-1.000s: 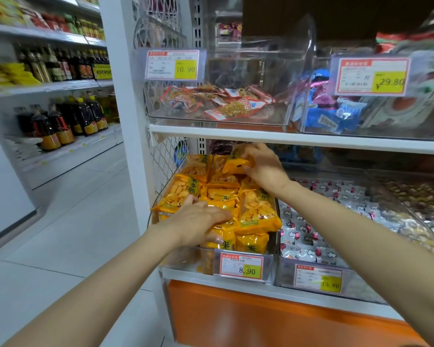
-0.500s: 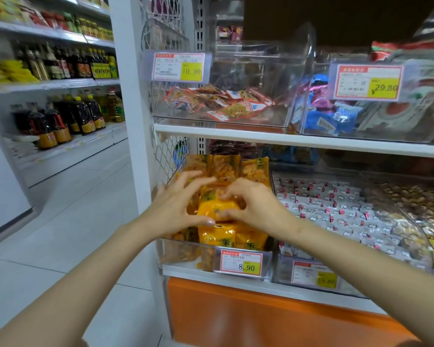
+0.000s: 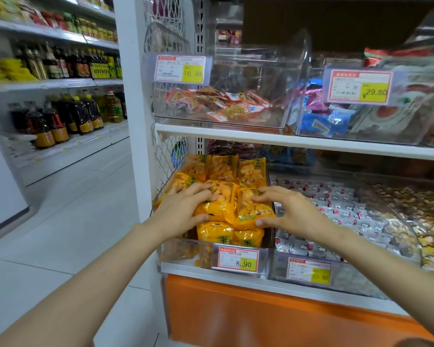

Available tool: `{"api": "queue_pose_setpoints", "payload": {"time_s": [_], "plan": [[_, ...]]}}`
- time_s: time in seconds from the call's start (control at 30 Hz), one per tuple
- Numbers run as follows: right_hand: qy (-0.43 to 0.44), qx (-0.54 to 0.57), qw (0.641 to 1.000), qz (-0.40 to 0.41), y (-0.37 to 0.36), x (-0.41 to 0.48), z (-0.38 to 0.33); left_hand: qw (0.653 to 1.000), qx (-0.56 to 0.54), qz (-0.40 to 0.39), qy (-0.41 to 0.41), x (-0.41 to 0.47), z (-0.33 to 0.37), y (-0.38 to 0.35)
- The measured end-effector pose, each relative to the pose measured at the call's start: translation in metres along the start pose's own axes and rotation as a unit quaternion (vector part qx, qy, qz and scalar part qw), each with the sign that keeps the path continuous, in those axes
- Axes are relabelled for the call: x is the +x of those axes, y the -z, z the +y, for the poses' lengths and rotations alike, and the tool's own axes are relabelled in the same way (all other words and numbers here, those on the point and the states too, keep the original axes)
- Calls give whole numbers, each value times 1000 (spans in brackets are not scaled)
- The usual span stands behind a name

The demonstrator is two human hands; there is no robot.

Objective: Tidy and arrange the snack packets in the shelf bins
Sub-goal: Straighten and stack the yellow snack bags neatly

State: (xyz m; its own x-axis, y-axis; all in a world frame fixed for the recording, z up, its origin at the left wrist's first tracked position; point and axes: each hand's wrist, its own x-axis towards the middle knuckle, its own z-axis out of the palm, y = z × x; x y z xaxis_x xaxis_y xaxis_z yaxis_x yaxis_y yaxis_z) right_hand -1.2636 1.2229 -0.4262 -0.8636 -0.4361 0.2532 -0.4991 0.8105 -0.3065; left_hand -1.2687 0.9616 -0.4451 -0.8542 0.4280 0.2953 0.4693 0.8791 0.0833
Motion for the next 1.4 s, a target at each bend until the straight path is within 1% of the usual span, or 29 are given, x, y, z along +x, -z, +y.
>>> {"api": "queue_pose_setpoints", "payload": {"time_s": [0.07, 0.1, 0.17, 0.23, 0.27, 0.33, 0.4, 0.47, 0.53, 0.6, 0.67, 0.73, 0.83, 0.9, 0.97, 1.0, 1.1, 1.2, 1.27, 1.33, 1.4], "plan": [[6, -21, 999, 37, -6, -2, -3, 999, -33, -6, 11, 1, -1, -1], [10, -31, 998, 47, -9, -4, -3, 997, -78, -13, 18, 1, -2, 0], [17, -41, 997, 56, -12, -5, -2, 978, -199, -17, 51, 0, -5, 6], [25, -42, 997, 65, -15, -6, 0, 958, -271, 13, 90, 0, -8, 9], [28, -43, 996, 72, -16, -7, 1, 954, -280, 35, 98, 1, -8, 9], [35, -47, 994, 92, -18, -7, 1, 957, -266, 61, 94, 2, -7, 8], [36, -50, 991, 115, -20, -6, 0, 968, -230, 51, 88, 1, -4, 7], [30, -53, 990, 130, -22, -4, -2, 985, -161, 29, 63, 1, -3, 4], [25, -66, 989, 130, -21, 1, -3, 997, -69, 9, 40, 0, 0, 1], [14, -63, 989, 131, -16, 5, -4, 999, -25, 34, 32, 1, 1, -2], [0, -22, 990, 137, -10, 8, -5, 993, -42, 104, 20, 2, 2, -6], [-7, 19, 990, 142, -7, 11, -3, 982, -86, 167, 12, 2, 1, -4], [-27, 90, 986, 137, -6, 14, 3, 961, -164, 222, 9, 0, -6, 4], [-24, 121, 986, 114, -3, 16, 3, 944, -227, 240, 6, -6, -10, 15], [-3, 182, 981, 68, 0, 18, 0, 924, -301, 235, 7, -13, -14, 29], [14, 229, 972, 40, 2, 19, -3, 915, -337, 222, 6, -17, -16, 36], [59, 362, 929, -42, 6, 24, -11, 890, -424, 166, -3, -29, -12, 48], [78, 400, 907, -105, 10, 26, -16, 865, -481, 142, -3, -33, -3, 48], [78, 417, 901, -94, 10, 24, -18, 865, -478, 154, 19, -32, -2, 48], [80, 422, 902, -37, 11, 23, -19, 881, -439, 171, 39, -31, -8, 47], [90, 384, 918, 25, 9, 24, -18, 888, -414, 191, 63, -30, -15, 44]]}}
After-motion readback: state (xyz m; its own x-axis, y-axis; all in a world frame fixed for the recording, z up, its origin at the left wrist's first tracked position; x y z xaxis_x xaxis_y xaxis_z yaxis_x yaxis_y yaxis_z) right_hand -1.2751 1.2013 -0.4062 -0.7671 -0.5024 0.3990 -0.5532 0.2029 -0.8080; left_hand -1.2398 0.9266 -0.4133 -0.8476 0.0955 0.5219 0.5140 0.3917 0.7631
